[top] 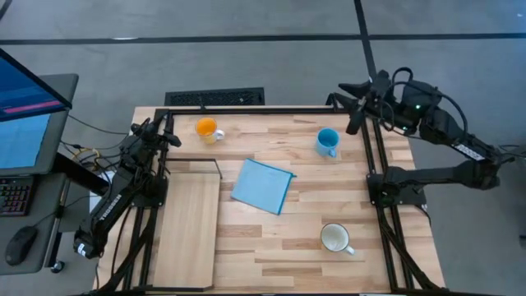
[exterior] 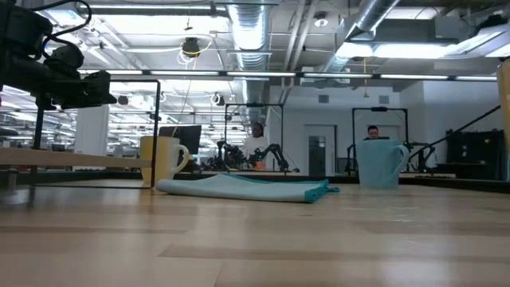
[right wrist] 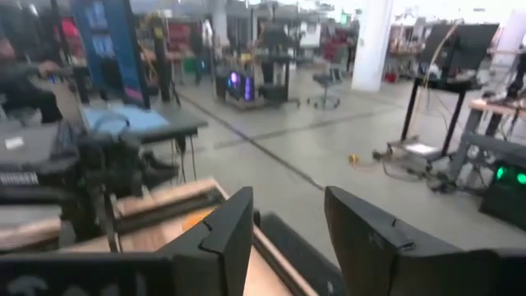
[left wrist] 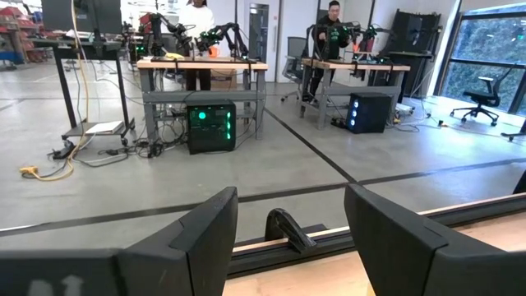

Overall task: Stack small to large cups/mugs on shelf
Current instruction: Put the blue mug on the shelf

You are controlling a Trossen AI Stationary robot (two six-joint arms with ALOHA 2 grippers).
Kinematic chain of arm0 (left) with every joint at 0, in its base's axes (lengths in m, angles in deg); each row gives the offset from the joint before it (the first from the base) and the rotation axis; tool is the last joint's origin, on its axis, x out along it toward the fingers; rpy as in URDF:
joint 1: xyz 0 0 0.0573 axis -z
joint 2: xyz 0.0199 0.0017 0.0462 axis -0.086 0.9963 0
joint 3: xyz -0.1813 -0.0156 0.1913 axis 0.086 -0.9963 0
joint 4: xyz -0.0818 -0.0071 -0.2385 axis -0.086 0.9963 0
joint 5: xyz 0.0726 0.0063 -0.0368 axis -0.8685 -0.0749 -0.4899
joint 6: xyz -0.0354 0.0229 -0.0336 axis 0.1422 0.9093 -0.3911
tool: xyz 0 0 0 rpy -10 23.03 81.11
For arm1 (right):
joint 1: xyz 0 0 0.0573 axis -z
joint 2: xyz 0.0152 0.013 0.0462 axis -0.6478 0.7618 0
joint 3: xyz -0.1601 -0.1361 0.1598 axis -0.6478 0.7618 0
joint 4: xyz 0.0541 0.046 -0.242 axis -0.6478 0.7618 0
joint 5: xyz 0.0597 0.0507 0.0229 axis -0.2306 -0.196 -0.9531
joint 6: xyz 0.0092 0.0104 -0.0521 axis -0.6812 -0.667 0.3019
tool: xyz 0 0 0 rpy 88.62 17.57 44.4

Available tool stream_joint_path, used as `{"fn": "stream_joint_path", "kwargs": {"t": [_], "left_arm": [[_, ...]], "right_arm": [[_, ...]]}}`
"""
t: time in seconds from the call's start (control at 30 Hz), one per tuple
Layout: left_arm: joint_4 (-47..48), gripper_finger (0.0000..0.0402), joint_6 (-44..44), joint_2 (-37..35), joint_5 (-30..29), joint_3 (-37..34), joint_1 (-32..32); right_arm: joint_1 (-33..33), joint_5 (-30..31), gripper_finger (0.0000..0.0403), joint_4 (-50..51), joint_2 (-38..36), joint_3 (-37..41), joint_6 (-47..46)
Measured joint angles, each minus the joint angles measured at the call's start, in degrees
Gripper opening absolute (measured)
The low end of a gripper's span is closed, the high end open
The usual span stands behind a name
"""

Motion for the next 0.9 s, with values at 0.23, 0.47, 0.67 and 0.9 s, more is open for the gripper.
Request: {"fn": "stream_joint_path", "kwargs": {"t": [0.23, 0.47, 0.67, 0.9], "left_arm": [[0.0, 0.0217, 0.0, 0.0, 0.0, 0.0, 0.0], [0.0, 0.0217, 0.0, 0.0, 0.0, 0.0, 0.0], [0.0, 0.0217, 0.0, 0.0, 0.0, 0.0, 0.0], [0.0, 0.0217, 0.0, 0.0, 0.0, 0.0, 0.0]], "right_arm": [[-1.9, 0.0, 0.0168, -2.1, 2.7, -0.1, 0.4], [-0.9, 0.0, 0.016, -2.3, 7.2, 0.0, 0.5], [0.9, 0.0, 0.0159, -2.2, 10.2, 0.0, 0.5], [1.0, 0.0, 0.0158, -1.6, 13.9, 0.0, 0.4]]}}
